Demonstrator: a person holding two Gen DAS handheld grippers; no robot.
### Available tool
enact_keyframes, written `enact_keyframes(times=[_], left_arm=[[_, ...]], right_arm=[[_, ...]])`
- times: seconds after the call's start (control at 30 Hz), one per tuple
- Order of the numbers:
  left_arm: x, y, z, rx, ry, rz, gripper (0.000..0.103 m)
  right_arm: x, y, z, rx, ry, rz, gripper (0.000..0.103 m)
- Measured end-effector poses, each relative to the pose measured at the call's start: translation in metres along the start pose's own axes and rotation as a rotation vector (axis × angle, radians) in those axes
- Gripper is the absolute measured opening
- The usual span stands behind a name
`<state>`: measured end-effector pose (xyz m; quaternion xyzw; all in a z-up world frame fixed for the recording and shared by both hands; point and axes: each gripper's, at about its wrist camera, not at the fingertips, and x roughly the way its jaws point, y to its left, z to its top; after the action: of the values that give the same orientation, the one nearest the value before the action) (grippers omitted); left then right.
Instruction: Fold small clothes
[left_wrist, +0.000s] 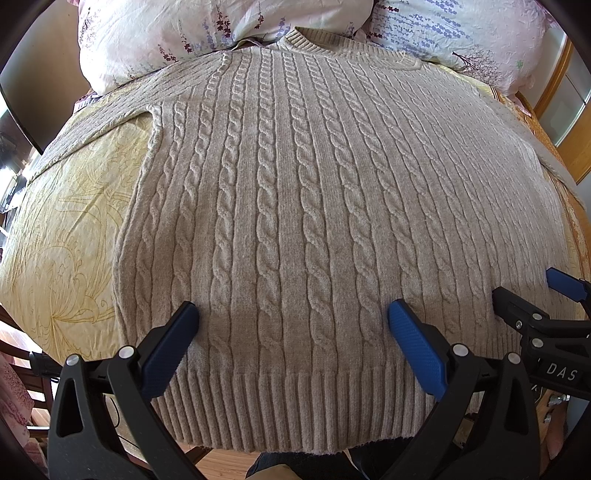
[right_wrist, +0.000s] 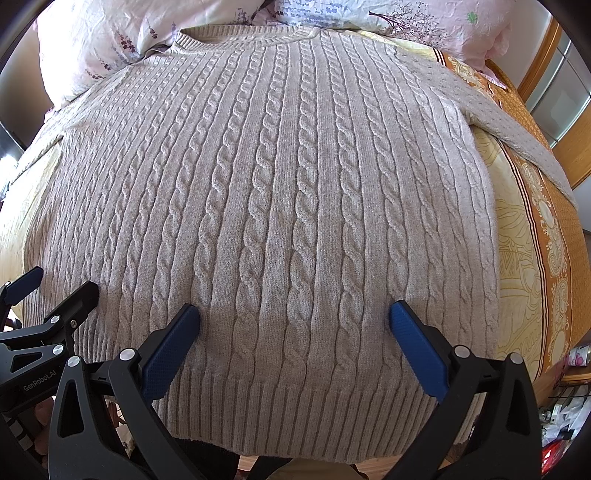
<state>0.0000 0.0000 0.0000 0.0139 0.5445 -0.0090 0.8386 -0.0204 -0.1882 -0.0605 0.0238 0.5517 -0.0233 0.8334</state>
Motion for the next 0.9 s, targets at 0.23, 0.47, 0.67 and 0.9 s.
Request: enact_keyframes(times=[0.23,0.47,0.67,0.9], left_arm=[[0.000,0.000,0.000,0.002,0.003,0.000,0.101],[0.002,0.000,0.002,0.007,0.003,-0.001,0.101],[0.003,0.001,0.007,-0.002,-0.003,-0.003,0.101],[0.002,0.013,0.024,-0.072,-0.019,-0.085,0.101]], right_arm=[[0.000,0.000,0.000,0.000,0.001,0.001,0.102],[0.002,0.002,-0.001,0.001,0.000,0.004,0.102],[0.001,-0.003,0.002,0.002,-0.014,0.030,0.102],[-0.007,-0.055,0.024,0.221,-0.131,0.231,0.102]])
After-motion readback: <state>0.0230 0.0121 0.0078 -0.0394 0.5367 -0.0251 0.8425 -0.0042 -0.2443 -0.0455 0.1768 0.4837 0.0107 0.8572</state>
